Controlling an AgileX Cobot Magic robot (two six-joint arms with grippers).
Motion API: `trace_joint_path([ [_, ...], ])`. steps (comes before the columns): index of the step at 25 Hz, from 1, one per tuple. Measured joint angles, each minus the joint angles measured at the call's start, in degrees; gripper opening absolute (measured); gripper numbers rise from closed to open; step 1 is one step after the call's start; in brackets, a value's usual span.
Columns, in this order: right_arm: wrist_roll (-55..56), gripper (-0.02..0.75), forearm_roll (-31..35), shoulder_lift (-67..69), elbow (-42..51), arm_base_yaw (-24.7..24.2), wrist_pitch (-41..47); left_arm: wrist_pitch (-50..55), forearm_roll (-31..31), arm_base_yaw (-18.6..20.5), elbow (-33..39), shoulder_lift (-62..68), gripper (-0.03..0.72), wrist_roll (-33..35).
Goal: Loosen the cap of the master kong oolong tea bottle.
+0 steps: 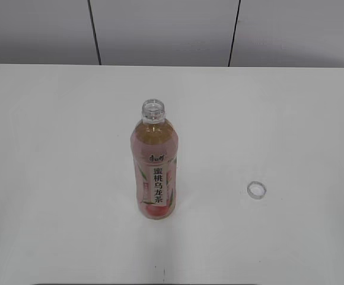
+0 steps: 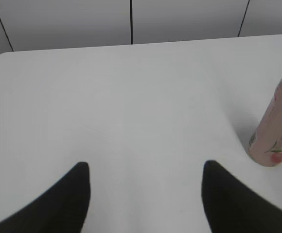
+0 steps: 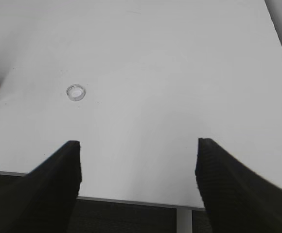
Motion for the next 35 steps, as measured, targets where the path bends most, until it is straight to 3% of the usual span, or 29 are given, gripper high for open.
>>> trace_joint_path([
  [6,0.07,0.554,-0.05,0.0,0.0,-0.06,-0.18,0.0,0.0,0.0,0.0,0.0,0.436,0.0],
  [16,0.07,0.554,-0.05,0.0,0.0,-4.11,-0.36,0.0,0.0,0.0,0.0,0.0,0.436,0.0],
  [35,0.09,0.554,-0.05,0.0,0.0,-4.11,-0.36,0.0,0.0,0.0,0.0,0.0,0.436,0.0],
])
